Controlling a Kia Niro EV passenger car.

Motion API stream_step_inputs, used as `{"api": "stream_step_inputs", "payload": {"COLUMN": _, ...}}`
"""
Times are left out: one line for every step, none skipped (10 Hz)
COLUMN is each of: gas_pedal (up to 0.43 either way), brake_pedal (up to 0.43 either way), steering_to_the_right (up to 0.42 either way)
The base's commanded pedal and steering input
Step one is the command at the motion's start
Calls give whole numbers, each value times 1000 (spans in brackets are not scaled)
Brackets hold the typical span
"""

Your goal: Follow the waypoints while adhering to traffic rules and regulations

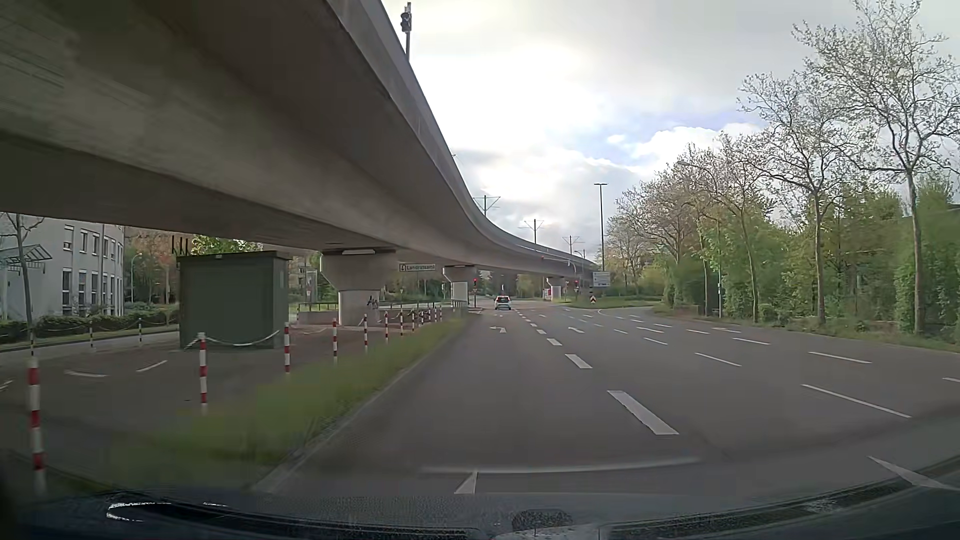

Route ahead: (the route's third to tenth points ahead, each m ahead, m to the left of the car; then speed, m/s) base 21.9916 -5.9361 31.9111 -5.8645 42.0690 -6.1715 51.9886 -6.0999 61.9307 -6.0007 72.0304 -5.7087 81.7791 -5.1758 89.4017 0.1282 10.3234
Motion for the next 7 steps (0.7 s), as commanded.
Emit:
{"api": "stream_step_inputs", "payload": {"gas_pedal": 0, "brake_pedal": 0, "steering_to_the_right": 1}}
{"api": "stream_step_inputs", "payload": {"gas_pedal": 0, "brake_pedal": 0, "steering_to_the_right": 2}}
{"api": "stream_step_inputs", "payload": {"gas_pedal": 0, "brake_pedal": 0, "steering_to_the_right": 2}}
{"api": "stream_step_inputs", "payload": {"gas_pedal": 0, "brake_pedal": 0, "steering_to_the_right": 2}}
{"api": "stream_step_inputs", "payload": {"gas_pedal": 0, "brake_pedal": 0, "steering_to_the_right": 2}}
{"api": "stream_step_inputs", "payload": {"gas_pedal": 0, "brake_pedal": 0, "steering_to_the_right": 2}}
{"api": "stream_step_inputs", "payload": {"gas_pedal": 0, "brake_pedal": 0, "steering_to_the_right": 2}}
